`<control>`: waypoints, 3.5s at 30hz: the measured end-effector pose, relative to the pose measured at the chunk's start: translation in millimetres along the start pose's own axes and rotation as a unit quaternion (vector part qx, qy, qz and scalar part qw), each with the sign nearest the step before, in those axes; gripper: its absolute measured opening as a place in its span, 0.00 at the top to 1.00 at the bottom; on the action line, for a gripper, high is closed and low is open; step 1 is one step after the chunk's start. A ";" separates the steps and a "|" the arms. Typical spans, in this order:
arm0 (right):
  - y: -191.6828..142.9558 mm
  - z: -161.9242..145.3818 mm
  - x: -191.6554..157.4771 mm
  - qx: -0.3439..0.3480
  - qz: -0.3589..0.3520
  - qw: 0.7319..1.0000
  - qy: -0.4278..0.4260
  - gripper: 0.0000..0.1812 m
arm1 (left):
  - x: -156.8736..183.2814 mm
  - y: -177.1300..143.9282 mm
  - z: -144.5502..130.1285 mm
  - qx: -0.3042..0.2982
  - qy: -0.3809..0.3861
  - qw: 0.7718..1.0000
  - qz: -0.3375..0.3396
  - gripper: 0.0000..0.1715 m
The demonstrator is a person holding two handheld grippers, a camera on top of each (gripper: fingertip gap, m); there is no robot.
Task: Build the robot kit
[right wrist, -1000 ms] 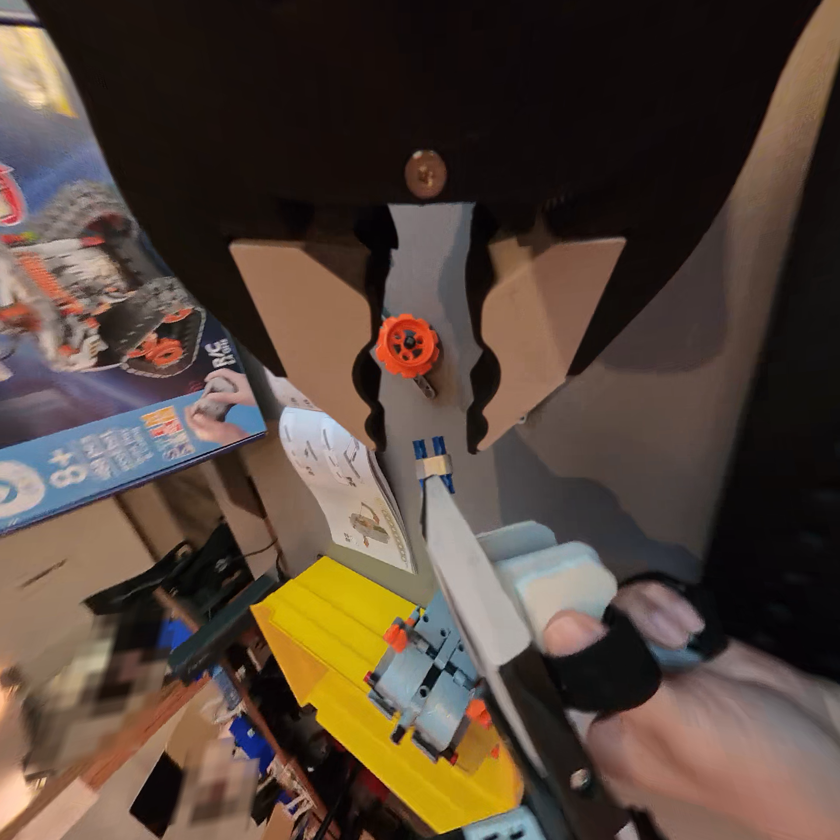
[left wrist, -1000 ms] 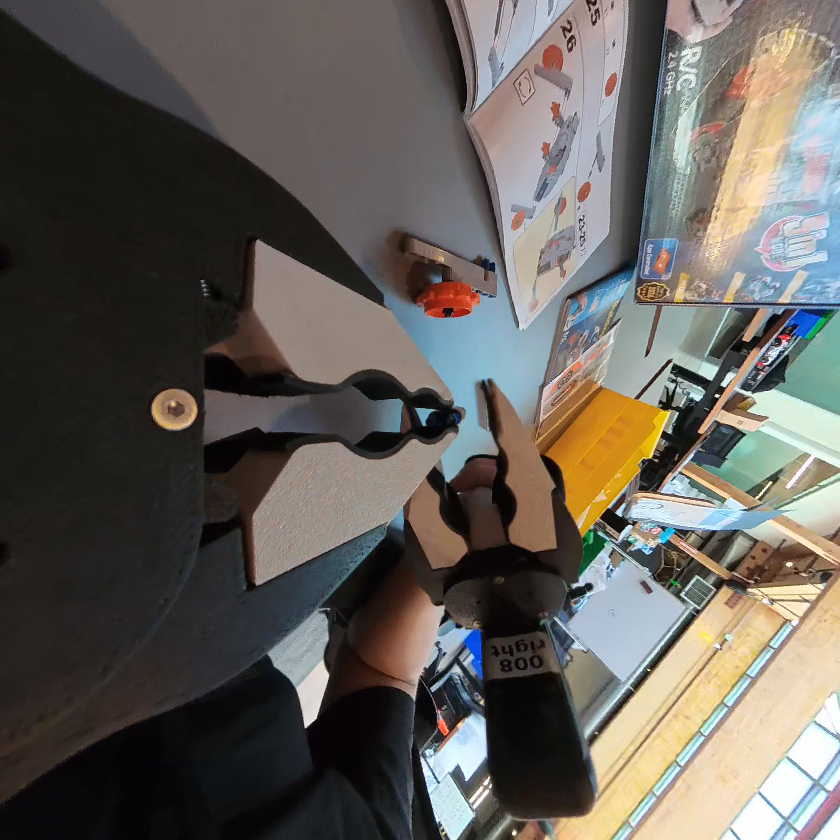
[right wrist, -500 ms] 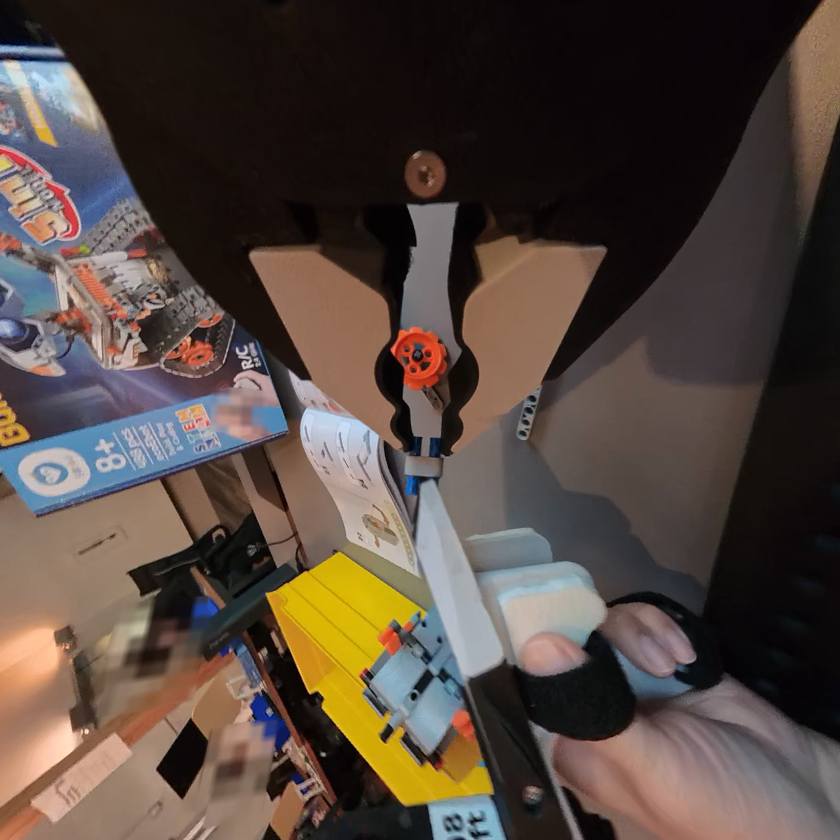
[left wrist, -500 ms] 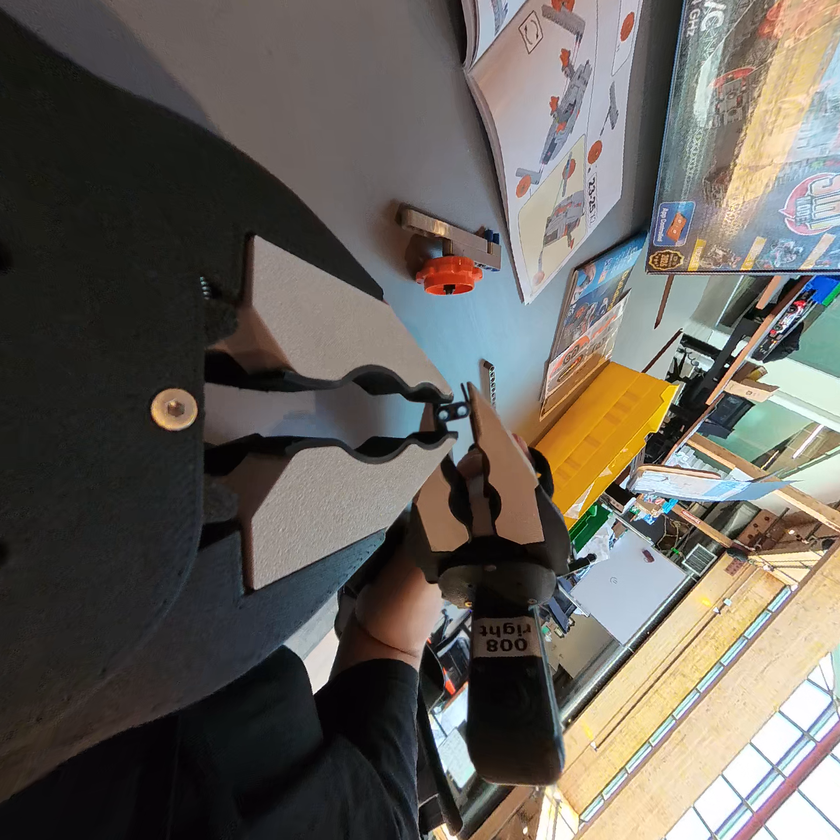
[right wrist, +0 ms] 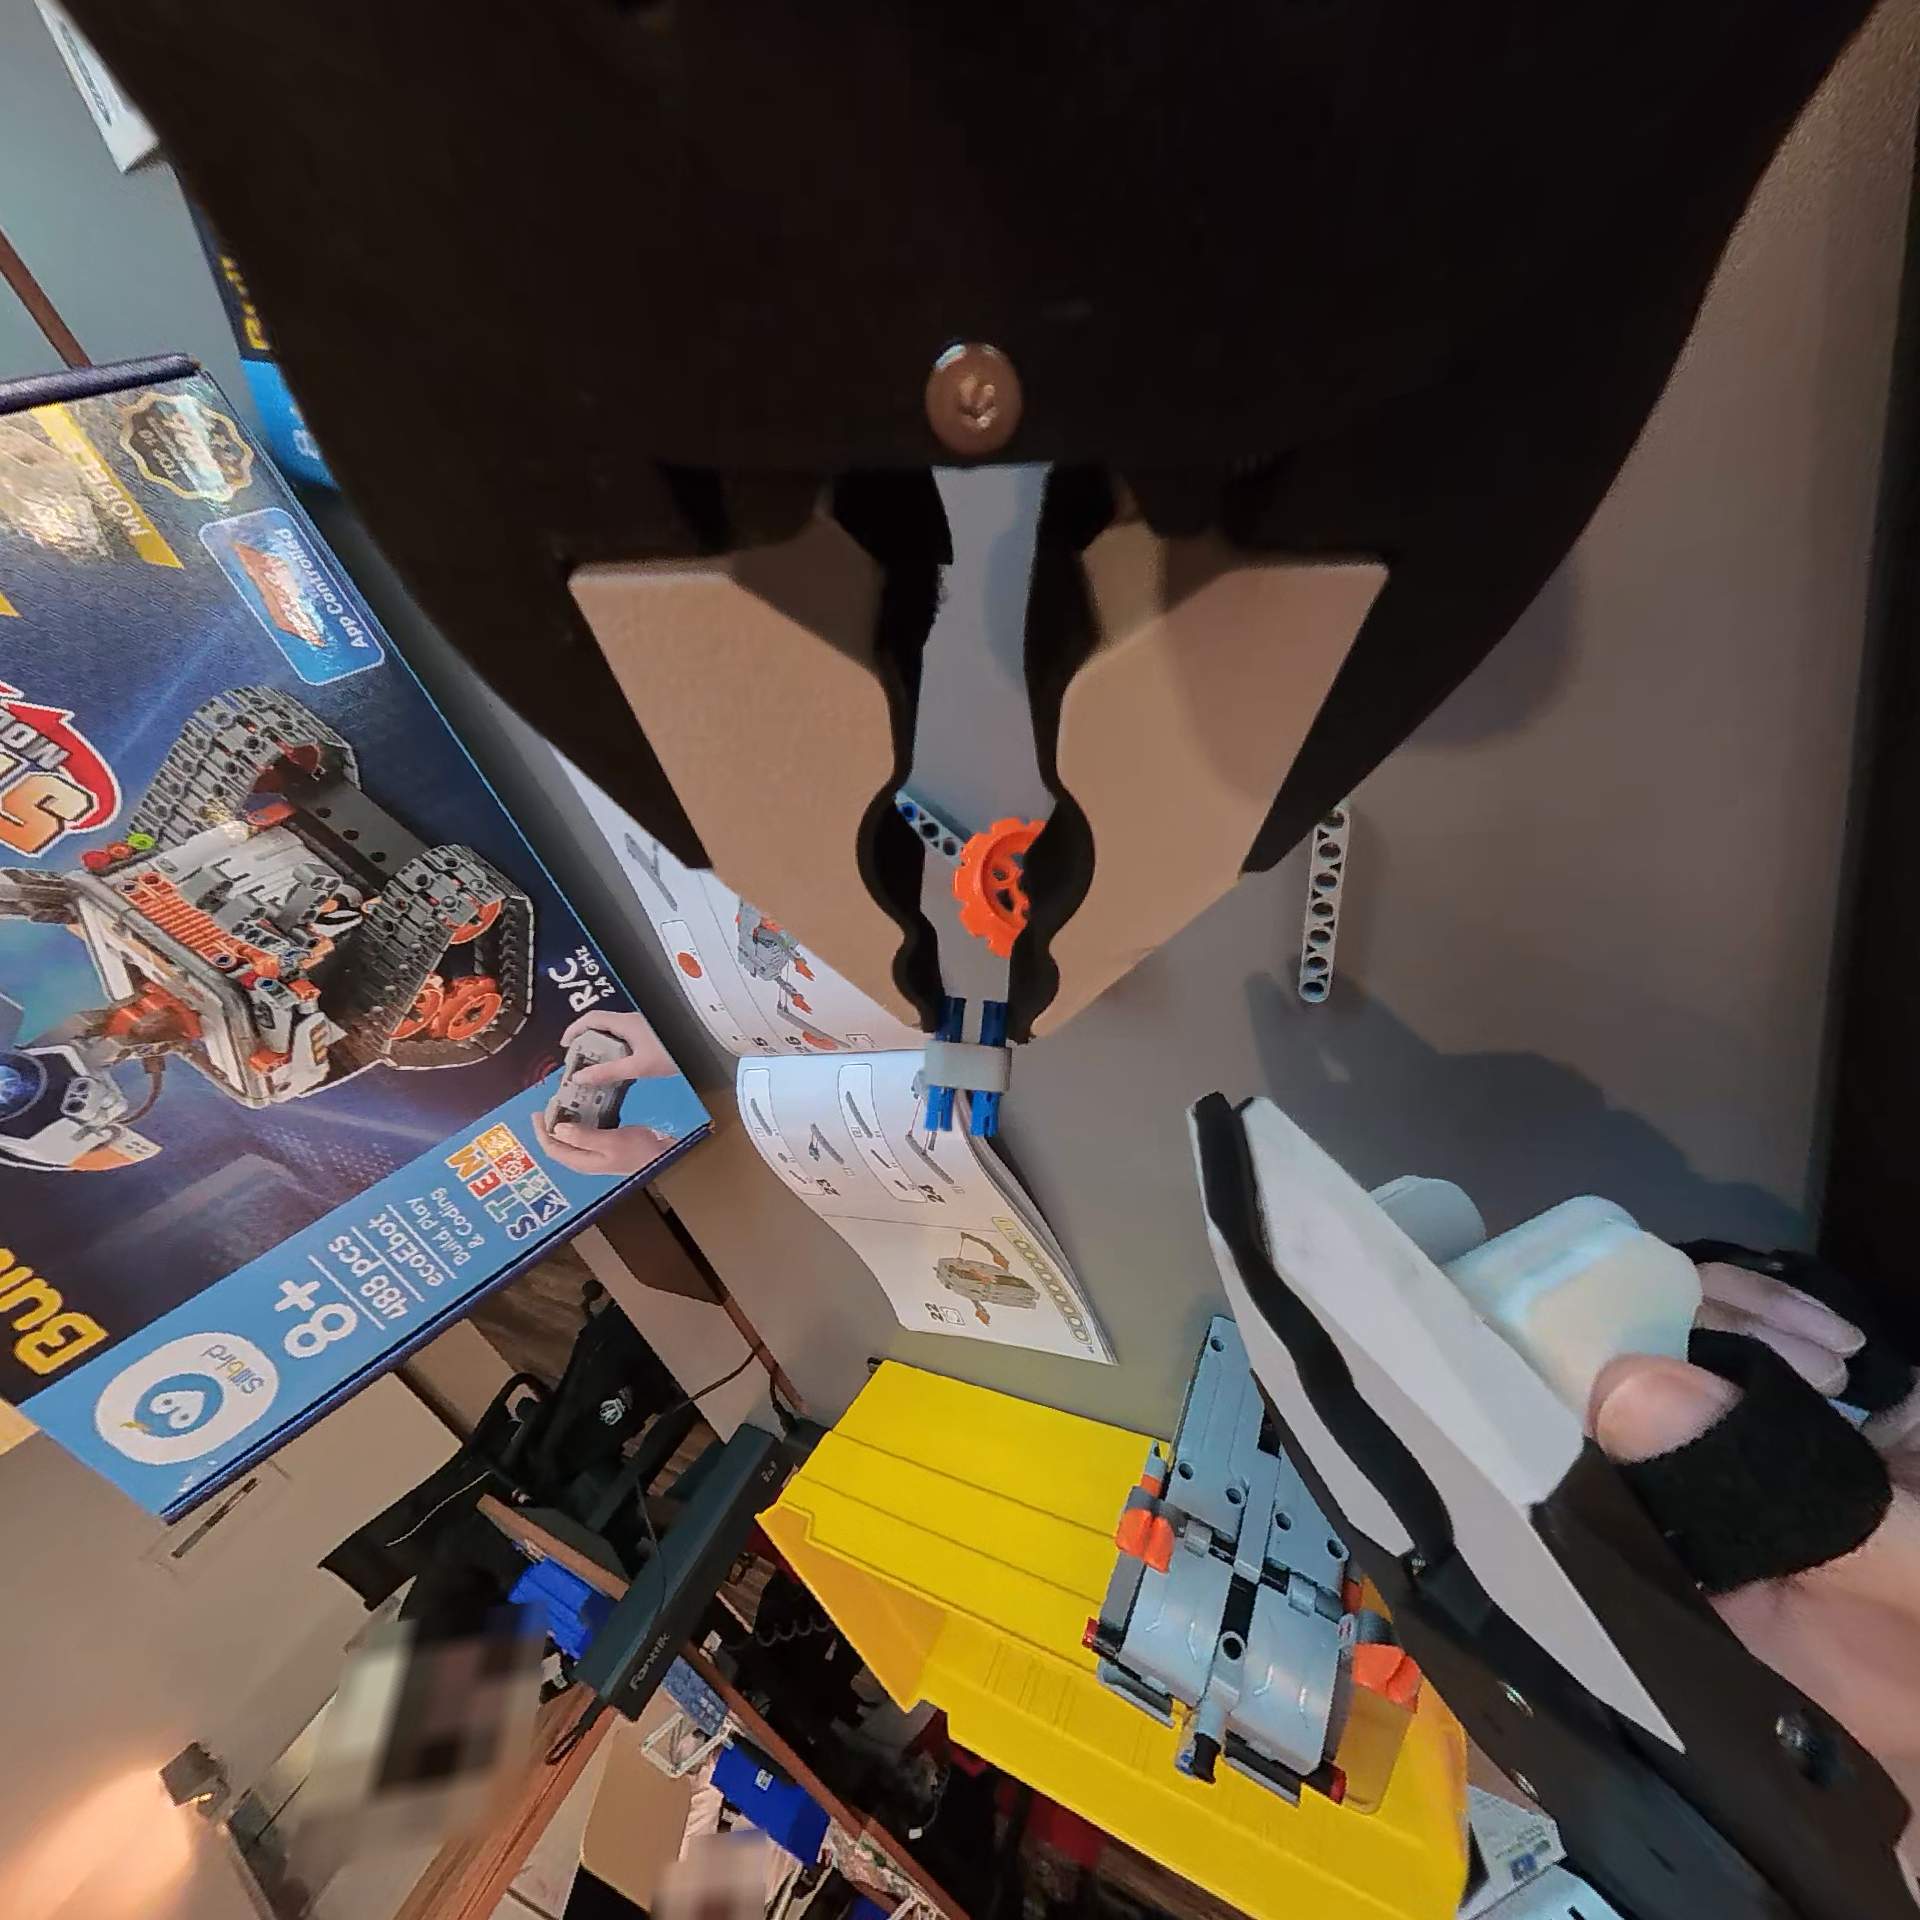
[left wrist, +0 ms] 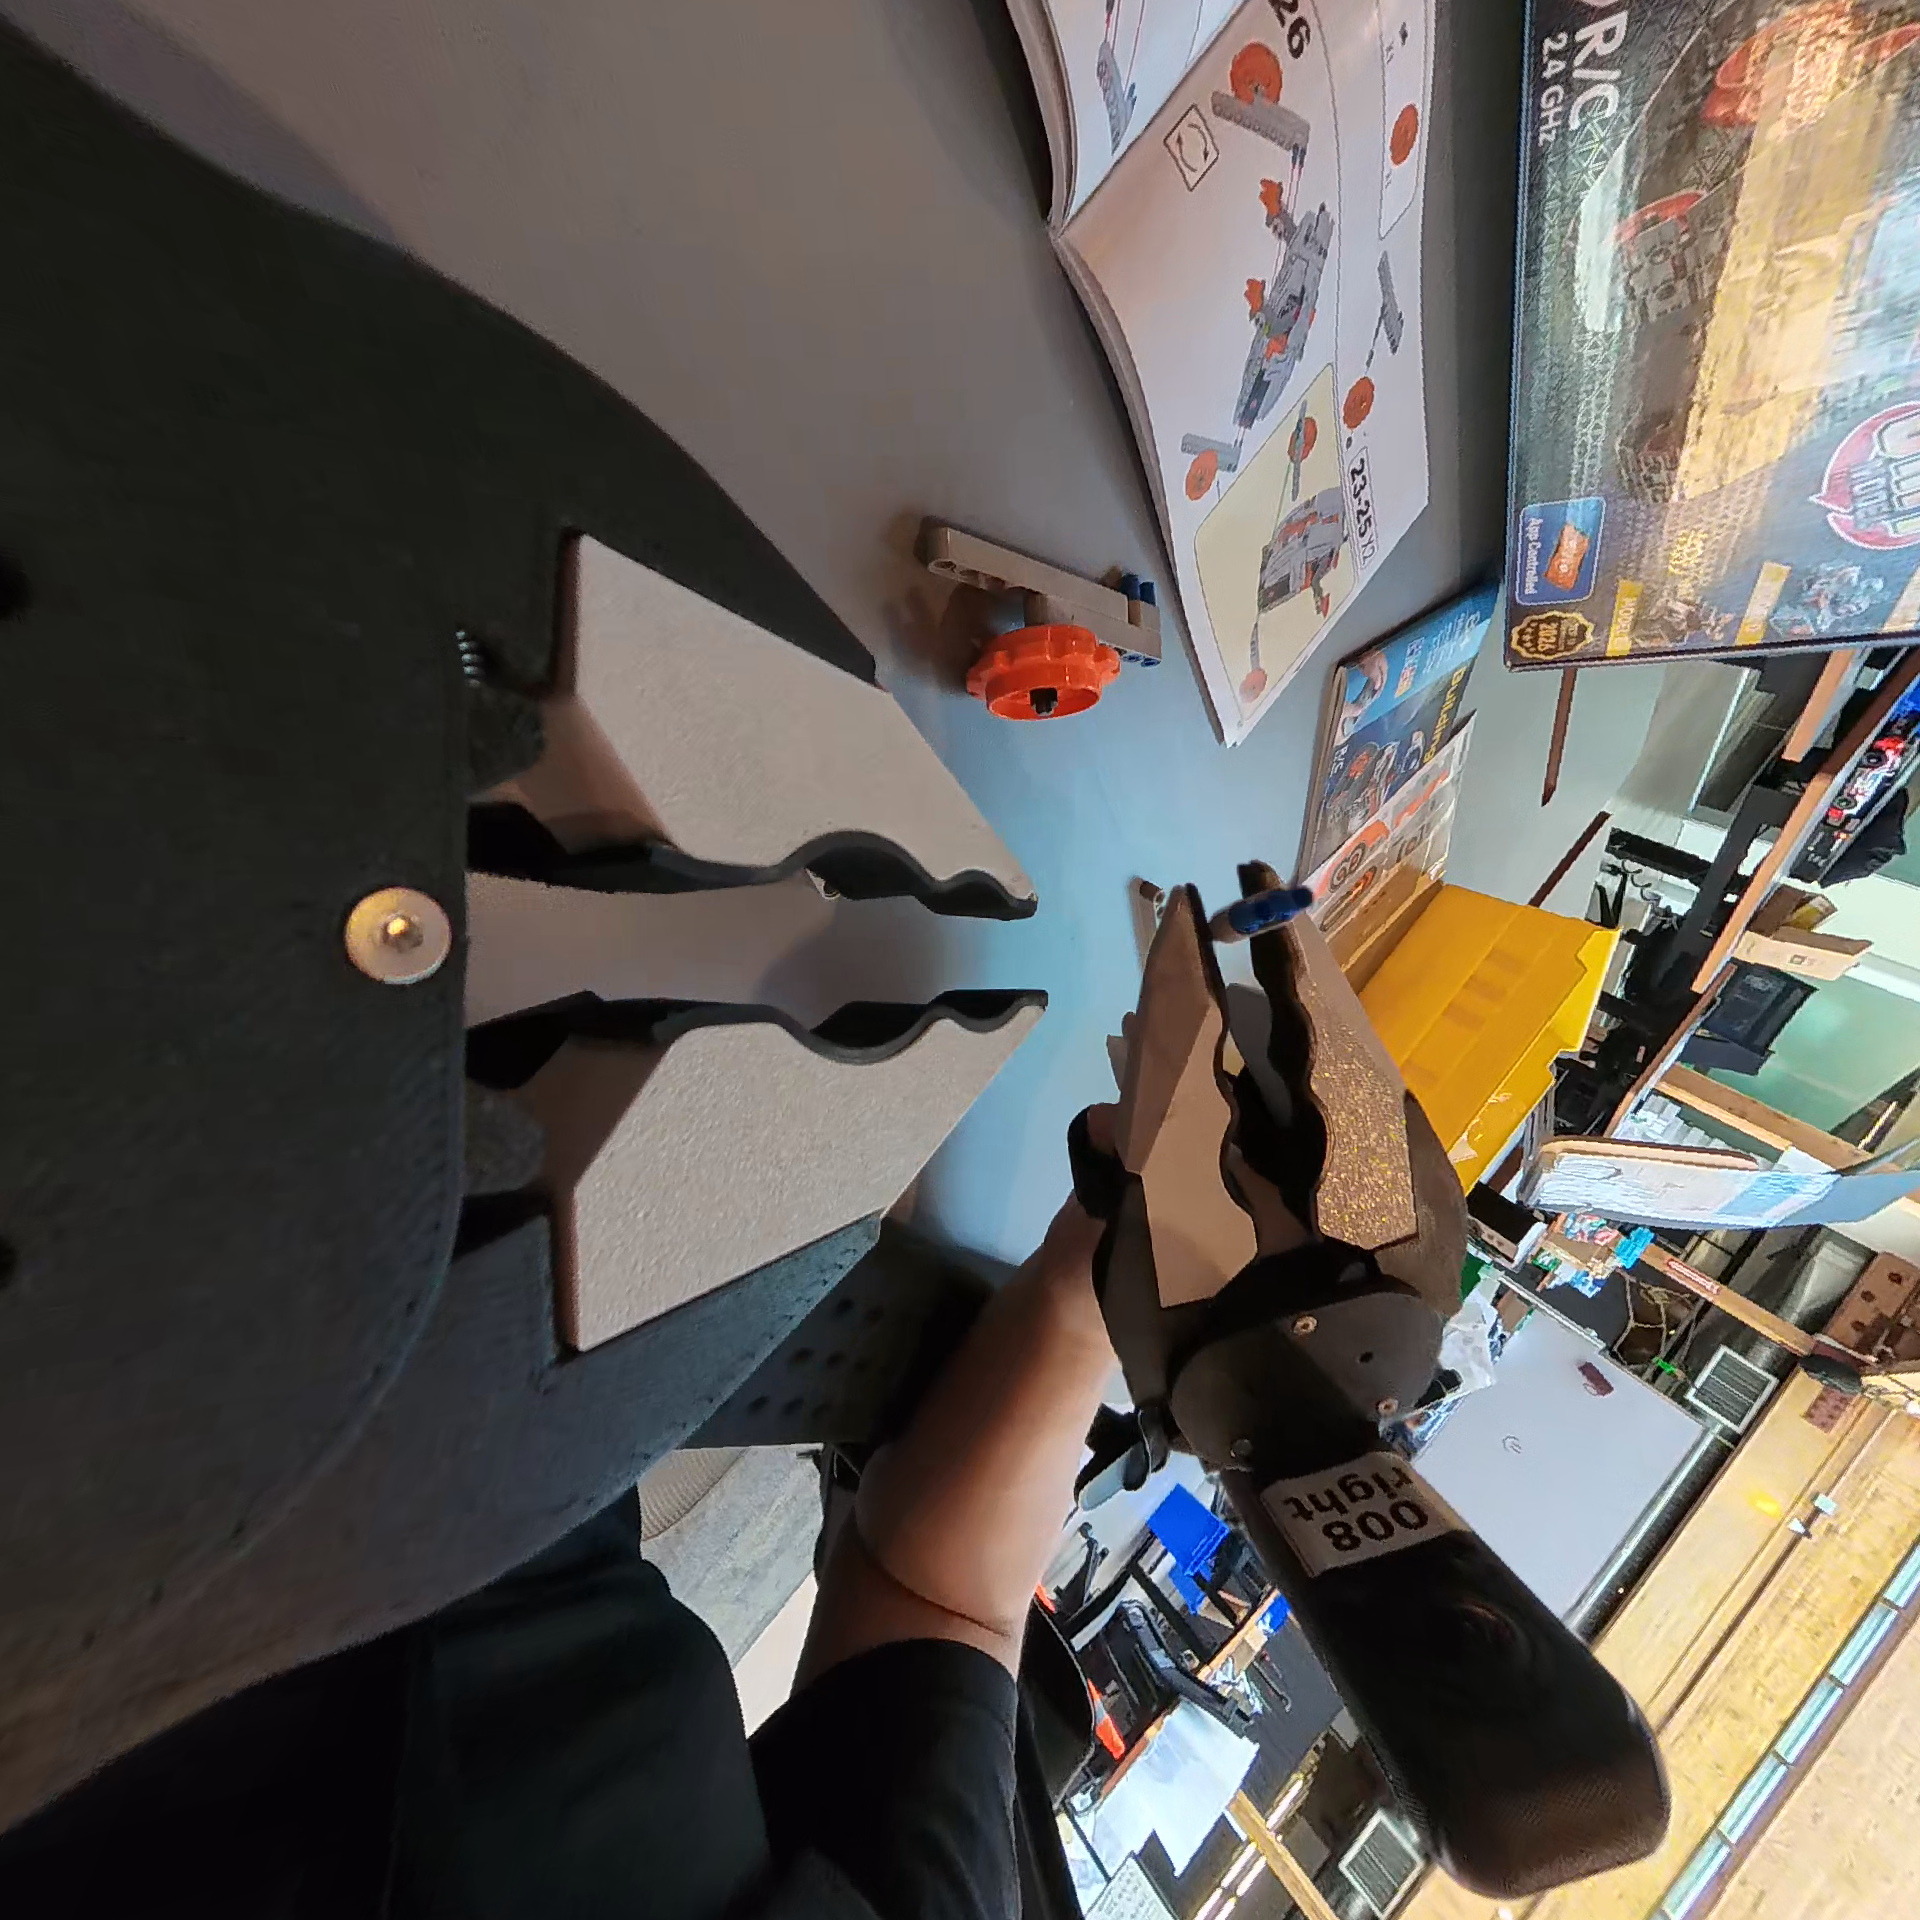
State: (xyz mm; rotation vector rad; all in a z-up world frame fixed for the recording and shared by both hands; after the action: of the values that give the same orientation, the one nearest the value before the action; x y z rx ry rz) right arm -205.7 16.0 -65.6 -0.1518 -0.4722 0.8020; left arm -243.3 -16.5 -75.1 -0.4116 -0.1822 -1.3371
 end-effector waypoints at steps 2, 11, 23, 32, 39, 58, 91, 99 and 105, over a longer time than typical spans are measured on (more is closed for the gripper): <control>-0.8 2.1 0.5 0.003 -0.006 1.000 -0.002 0.94 | -0.6 -0.6 0.6 0.003 -0.006 1.000 -0.002 0.94; -2.7 4.0 -1.4 0.004 -0.009 1.000 -0.001 0.94 | -0.3 -1.0 1.9 0.009 -0.014 1.000 -0.006 0.94; -3.0 10.2 -15.4 0.019 0.022 0.999 0.034 0.94 | 9.8 -5.8 16.0 0.059 -0.034 0.996 -0.049 0.90; -6.0 27.6 -20.1 0.051 0.060 0.982 0.173 0.94 | 22.2 -5.1 20.5 0.072 -0.038 0.993 -0.086 0.87; -7.8 30.5 -23.4 0.059 0.078 0.976 0.193 0.94 | 22.2 -8.8 26.0 0.092 -0.059 0.989 -0.100 0.86; -8.7 27.9 -20.3 0.051 0.062 0.979 0.189 0.94 | 19.1 -5.6 20.8 0.077 -0.062 0.991 -0.092 0.88; -10.1 26.4 -17.1 0.055 0.065 0.977 0.197 0.94 | 19.5 -1.1 14.6 0.058 -0.058 0.993 -0.089 0.88; -9.0 24.8 -16.9 0.052 0.069 0.974 0.209 0.94 | 19.2 -1.7 14.9 0.059 -0.056 0.993 -0.085 0.88; -8.7 24.0 -16.8 0.052 0.076 0.971 0.223 0.94 | 13.8 -5.4 22.9 0.083 -0.054 0.993 -0.065 0.87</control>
State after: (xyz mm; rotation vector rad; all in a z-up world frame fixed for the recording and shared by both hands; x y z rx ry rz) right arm -221.1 -3.1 -47.5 -0.2661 0.0067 0.9105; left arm -243.0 -21.0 -48.1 -0.3350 -0.4138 -1.4155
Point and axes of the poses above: each gripper's, where its closed fingertips meet, y out along the fingers, z out of its top, x = y × z across the jaws, the point moved 1 cm from there along -y, back along the fingers, and after that the axes turned 7 degrees about y, right-handed, at the moved point
